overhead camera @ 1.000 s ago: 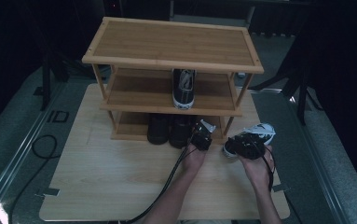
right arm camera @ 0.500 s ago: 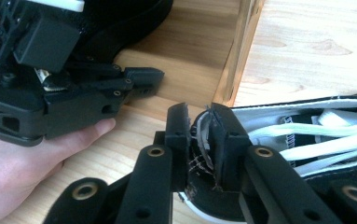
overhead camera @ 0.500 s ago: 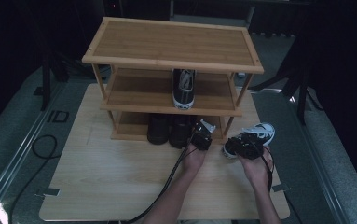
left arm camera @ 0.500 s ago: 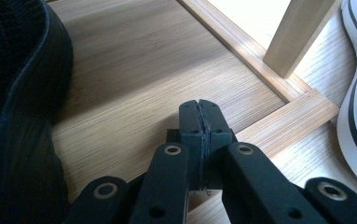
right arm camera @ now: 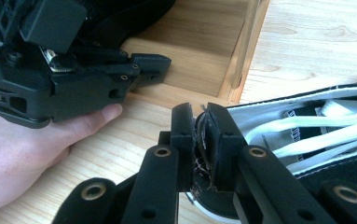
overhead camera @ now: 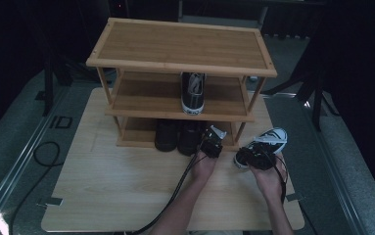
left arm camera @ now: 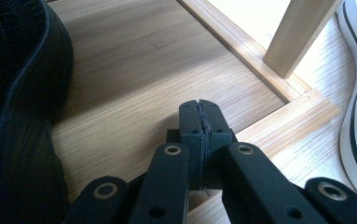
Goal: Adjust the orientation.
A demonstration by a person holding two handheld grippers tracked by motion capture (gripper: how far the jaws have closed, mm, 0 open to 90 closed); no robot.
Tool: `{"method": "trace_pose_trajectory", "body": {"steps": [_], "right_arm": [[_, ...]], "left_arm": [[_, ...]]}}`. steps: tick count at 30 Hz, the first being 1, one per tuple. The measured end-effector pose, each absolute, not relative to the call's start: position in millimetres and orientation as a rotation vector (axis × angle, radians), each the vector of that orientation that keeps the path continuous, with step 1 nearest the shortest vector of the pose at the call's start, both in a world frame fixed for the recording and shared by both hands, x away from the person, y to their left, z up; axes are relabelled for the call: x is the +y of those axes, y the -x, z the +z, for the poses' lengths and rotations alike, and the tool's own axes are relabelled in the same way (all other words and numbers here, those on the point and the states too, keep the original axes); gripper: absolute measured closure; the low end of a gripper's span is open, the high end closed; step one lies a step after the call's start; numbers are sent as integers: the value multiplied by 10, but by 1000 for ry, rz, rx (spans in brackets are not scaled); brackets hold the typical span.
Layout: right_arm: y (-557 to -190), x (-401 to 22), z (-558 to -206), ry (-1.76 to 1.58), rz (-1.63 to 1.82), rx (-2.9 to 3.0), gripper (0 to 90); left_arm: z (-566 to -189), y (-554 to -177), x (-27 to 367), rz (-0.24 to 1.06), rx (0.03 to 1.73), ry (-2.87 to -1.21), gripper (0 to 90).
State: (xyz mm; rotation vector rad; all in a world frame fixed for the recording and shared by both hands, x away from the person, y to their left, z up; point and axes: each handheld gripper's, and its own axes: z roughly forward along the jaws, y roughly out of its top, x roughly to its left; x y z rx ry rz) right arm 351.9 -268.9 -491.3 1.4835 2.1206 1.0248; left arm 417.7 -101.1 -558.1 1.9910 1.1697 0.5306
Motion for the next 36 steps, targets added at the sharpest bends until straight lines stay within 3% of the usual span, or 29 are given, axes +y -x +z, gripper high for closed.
{"method": "trace_pose_trajectory", "body": {"steps": [13,36], "right_arm": [[-3352,-2696,-4904,-1476,1037,2152,843],[-2660,-2751,-4852,-1295,1038,2345,834]], "left_arm": [[-5581,-4177,-1011,530,1170,-1991,897],[-5581,-4176,-1012,530,1171,-1989,897]]}}
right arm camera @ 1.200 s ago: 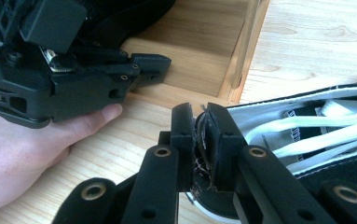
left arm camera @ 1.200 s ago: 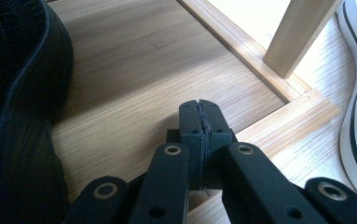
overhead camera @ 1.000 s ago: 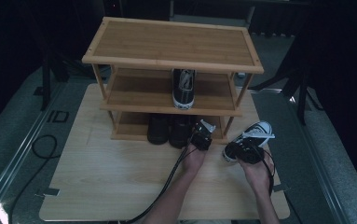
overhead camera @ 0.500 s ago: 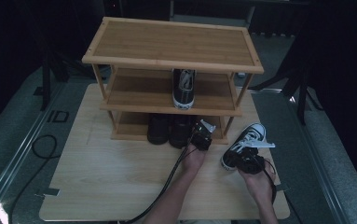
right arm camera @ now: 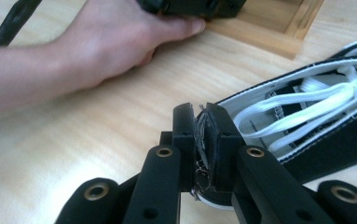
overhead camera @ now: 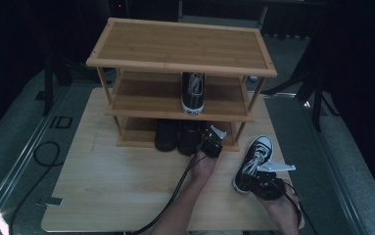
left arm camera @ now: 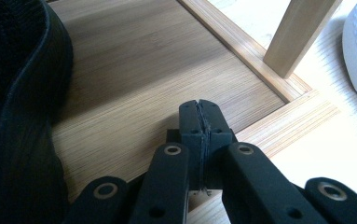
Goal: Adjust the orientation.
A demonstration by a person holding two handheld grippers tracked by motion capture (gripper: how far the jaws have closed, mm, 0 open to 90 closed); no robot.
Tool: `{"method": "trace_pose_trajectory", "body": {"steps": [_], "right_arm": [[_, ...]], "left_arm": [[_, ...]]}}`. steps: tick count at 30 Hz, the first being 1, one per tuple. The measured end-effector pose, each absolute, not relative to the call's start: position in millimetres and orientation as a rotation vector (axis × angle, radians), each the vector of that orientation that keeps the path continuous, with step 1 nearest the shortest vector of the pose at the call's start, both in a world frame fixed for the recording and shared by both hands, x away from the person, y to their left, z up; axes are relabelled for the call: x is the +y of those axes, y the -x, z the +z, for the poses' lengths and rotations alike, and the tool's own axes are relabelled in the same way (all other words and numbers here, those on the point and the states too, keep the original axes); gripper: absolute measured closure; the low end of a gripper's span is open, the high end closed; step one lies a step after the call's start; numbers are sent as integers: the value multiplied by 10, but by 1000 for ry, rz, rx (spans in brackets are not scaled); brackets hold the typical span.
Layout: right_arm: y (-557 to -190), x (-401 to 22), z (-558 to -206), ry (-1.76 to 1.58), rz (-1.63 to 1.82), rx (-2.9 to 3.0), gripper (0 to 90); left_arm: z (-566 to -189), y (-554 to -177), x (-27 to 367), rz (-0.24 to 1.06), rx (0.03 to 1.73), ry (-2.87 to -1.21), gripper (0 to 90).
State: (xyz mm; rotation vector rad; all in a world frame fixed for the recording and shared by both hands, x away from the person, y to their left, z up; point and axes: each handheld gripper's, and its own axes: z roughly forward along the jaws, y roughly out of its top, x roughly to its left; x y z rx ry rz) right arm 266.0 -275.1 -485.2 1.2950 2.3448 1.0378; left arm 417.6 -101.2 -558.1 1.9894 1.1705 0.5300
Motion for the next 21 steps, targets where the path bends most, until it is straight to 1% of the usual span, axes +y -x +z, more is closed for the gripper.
{"method": "trace_pose_trajectory", "body": {"steps": [5,9,11,16,21], "right_arm": [[-2551,-2828,-4822,-1291,1001,2372,813],[-2533,-2856,-4782,-1307,1014,2341,788],[-2542,-2878,-4742,-1321,1054,2311,755],[-2633,-2973,-4613,-1406,1079,2163,730],[-2801,-3033,-4683,-1524,920,2046,706]], "left_arm": [[-5580,-4176,-1012,531,1171,-1991,897],[-5581,-4176,-1012,530,1171,-1990,897],[-5580,-4176,-1012,531,1171,-1991,897],[-5581,-4176,-1012,530,1171,-1989,897],[-5580,-4176,-1012,530,1172,-1989,897]]}}
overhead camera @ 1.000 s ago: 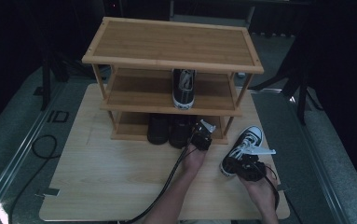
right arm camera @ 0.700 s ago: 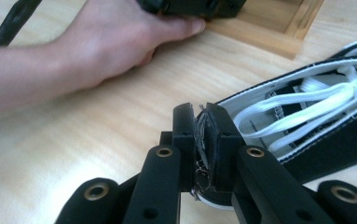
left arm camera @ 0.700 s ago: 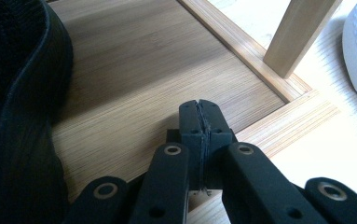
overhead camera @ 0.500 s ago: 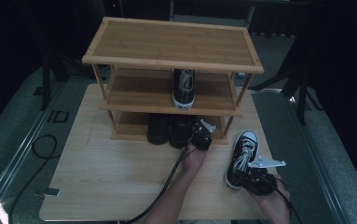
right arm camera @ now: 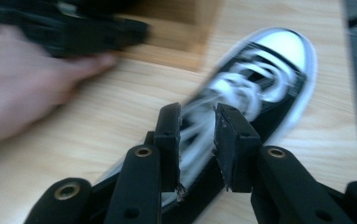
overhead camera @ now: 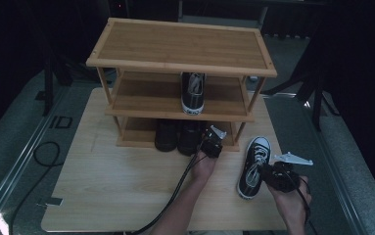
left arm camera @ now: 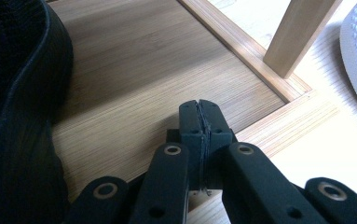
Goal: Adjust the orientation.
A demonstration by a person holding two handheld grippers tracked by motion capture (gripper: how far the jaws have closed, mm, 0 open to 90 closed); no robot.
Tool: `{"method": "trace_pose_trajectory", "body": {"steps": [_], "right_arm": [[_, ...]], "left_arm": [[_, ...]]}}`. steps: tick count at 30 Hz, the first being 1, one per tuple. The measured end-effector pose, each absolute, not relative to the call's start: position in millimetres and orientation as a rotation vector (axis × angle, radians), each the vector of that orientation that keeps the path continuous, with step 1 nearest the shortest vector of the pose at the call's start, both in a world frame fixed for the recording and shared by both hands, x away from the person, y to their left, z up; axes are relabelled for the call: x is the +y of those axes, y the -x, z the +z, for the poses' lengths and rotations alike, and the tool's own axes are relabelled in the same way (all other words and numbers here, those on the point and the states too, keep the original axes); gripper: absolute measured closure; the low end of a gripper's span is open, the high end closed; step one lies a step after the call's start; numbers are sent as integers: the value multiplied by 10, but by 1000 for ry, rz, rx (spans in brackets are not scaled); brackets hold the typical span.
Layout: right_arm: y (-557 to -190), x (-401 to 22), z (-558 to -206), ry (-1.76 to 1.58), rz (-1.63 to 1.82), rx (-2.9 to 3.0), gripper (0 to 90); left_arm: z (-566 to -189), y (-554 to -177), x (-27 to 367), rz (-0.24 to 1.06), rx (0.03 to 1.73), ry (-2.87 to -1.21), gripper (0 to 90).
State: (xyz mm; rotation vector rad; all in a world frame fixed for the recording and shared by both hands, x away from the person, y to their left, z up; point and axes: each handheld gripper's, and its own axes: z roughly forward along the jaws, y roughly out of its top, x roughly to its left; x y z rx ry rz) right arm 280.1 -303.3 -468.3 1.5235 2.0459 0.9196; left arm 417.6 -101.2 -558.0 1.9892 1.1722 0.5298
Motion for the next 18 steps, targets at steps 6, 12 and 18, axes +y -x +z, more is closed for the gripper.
{"method": "trace_pose_trajectory", "body": {"steps": [6,12,18], "right_arm": [[-2896,-3058,-4803,-1598,844,1983,689],[-2986,-3052,-4866,-1635,796,1984,692],[-3064,-3028,-4917,-1686,752,1980,732]], "left_arm": [[-5581,-4176,-1012,529,1172,-1988,897],[-5581,-4176,-1012,530,1172,-1988,897],[-5581,-4176,-1012,529,1173,-1988,897]]}}
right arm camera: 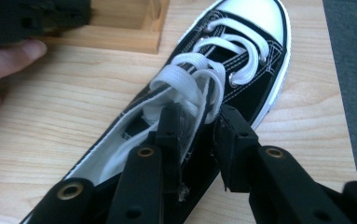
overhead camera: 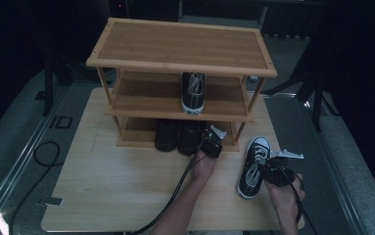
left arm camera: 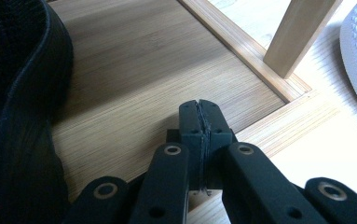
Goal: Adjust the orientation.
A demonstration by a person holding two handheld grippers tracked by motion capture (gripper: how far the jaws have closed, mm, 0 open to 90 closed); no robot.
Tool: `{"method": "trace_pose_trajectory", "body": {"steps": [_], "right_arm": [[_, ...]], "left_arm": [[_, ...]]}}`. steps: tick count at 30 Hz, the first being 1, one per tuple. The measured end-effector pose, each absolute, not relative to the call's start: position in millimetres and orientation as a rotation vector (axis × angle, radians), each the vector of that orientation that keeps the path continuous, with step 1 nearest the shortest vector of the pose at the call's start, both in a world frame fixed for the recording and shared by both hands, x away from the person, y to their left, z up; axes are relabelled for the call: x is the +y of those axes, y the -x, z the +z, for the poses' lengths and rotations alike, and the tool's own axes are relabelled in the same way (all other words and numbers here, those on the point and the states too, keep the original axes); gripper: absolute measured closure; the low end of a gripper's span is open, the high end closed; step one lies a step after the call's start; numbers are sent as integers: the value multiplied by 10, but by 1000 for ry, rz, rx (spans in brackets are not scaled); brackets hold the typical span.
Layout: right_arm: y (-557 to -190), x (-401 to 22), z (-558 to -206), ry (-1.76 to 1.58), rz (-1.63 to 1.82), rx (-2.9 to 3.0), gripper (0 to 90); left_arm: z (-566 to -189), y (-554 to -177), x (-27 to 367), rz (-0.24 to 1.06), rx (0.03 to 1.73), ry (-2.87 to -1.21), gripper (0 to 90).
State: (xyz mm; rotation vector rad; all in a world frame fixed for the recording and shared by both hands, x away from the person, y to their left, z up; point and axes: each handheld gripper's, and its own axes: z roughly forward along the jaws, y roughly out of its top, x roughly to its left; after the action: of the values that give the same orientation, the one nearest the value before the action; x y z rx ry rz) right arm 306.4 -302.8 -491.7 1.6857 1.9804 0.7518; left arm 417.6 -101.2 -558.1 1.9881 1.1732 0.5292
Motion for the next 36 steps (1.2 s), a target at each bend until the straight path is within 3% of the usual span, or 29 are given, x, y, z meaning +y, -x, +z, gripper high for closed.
{"method": "trace_pose_trajectory", "body": {"steps": [11,36], "right_arm": [[-3086,-3004,-4918,-1692,738,2004,852],[-2996,-3228,-4767,-1607,887,2045,863]], "left_arm": [[-5581,-4175,-1012,529,1175,-1987,897],[-5581,-4175,-1013,529,1175,-1986,897]]}}
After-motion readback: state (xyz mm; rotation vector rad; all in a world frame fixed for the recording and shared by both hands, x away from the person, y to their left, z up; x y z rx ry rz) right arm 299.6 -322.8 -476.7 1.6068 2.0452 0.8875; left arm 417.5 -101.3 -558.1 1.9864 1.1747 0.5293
